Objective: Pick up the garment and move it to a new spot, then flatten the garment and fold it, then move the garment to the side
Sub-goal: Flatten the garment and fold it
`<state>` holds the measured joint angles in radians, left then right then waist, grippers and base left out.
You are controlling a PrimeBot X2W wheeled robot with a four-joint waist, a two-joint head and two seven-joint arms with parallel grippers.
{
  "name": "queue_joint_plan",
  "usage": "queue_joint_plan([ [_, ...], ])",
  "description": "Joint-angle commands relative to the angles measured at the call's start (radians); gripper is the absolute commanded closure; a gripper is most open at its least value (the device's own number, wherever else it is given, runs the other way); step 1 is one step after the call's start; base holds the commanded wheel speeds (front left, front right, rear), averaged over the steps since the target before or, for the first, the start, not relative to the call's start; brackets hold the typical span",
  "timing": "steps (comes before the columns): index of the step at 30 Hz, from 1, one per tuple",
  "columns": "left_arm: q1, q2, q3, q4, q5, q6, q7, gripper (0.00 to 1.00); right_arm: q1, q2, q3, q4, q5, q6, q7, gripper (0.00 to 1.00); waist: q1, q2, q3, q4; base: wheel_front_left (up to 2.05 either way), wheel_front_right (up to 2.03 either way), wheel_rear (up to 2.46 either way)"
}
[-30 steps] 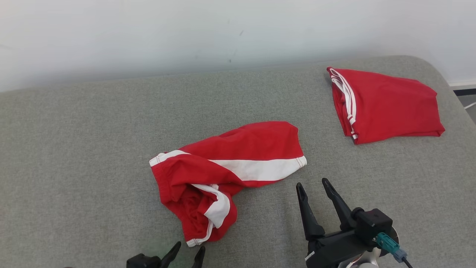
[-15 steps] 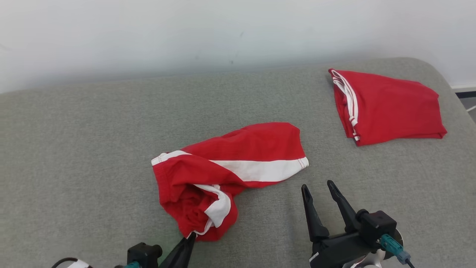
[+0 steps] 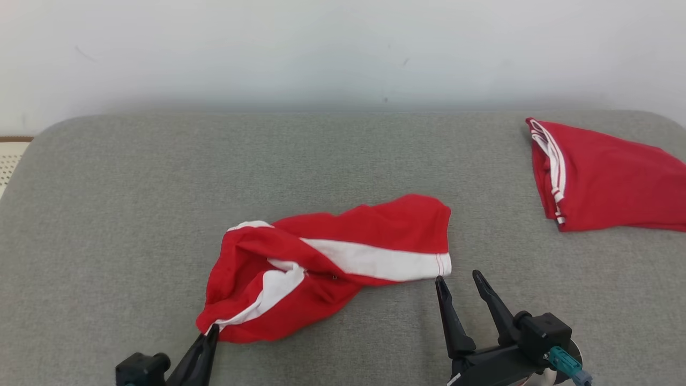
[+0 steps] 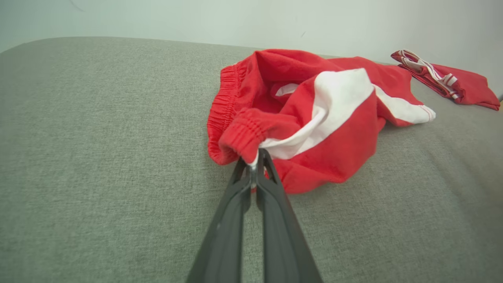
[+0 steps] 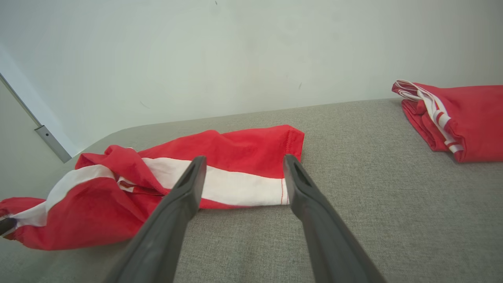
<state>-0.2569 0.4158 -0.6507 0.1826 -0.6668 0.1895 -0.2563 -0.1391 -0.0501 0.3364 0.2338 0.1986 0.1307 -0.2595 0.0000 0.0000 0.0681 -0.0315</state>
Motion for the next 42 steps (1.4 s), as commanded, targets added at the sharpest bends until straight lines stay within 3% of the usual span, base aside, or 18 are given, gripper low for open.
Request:
queue_joint_plan([
  [1, 0.029, 0.018, 0.012, -0.020, -0.004, 0.013, 0.003, 1.00, 0.005, -0.001, -0.002, -0.005, 0.000, 0.000, -0.002, 0.00, 0.0000, 0.0000, 0.001, 0.015, 0.00, 0.00, 0.00],
  [7, 0.069, 0.028, 0.008, -0.044, -0.021, 0.023, 0.018, 0.98, -0.003, -0.001, 0.001, 0.006, 0.004, 0.000, 0.001, 0.00, 0.0000, 0.0000, 0.002, 0.021, 0.00, 0.00, 0.00],
  [8, 0.072, 0.025, 0.008, -0.041, -0.020, 0.025, 0.016, 0.56, -0.005, -0.001, 0.000, 0.007, 0.005, 0.000, 0.002, 0.00, 0.0000, 0.0000, 0.002, 0.021, 0.00, 0.00, 0.00],
  [9, 0.072, 0.022, 0.011, -0.041, -0.014, 0.030, 0.011, 0.00, -0.006, -0.001, -0.001, 0.009, 0.005, 0.000, 0.002, 0.00, 0.0000, 0.0000, 0.001, 0.022, 0.00, 0.00, 0.00],
  [17, 0.097, -0.030, 0.141, -0.116, 0.036, 0.084, -0.010, 0.00, -0.005, -0.001, -0.020, 0.023, -0.002, 0.000, 0.006, 0.00, 0.0000, 0.0000, -0.007, 0.031, 0.00, 0.00, 0.00],
  [25, 0.149, -0.085, 0.275, -0.189, 0.149, 0.096, -0.009, 0.00, -0.010, -0.001, -0.060, 0.036, -0.015, 0.000, 0.020, 0.00, 0.0000, 0.0000, -0.018, 0.029, 0.00, 0.00, 0.00],
  [35, 0.196, -0.166, 0.376, -0.196, 0.233, 0.044, -0.010, 0.00, -0.005, -0.006, -0.110, 0.063, -0.028, 0.000, 0.054, 0.00, 0.0000, 0.0000, -0.047, 0.028, 0.00, 0.00, 0.00],
  [42, 0.197, -0.209, 0.411, -0.170, 0.268, 0.001, -0.010, 0.00, -0.104, -0.053, -0.070, 0.160, -0.005, 0.000, 0.137, 0.00, 0.0000, 0.0000, -0.059, 0.048, 0.00, 0.00, 0.00],
])
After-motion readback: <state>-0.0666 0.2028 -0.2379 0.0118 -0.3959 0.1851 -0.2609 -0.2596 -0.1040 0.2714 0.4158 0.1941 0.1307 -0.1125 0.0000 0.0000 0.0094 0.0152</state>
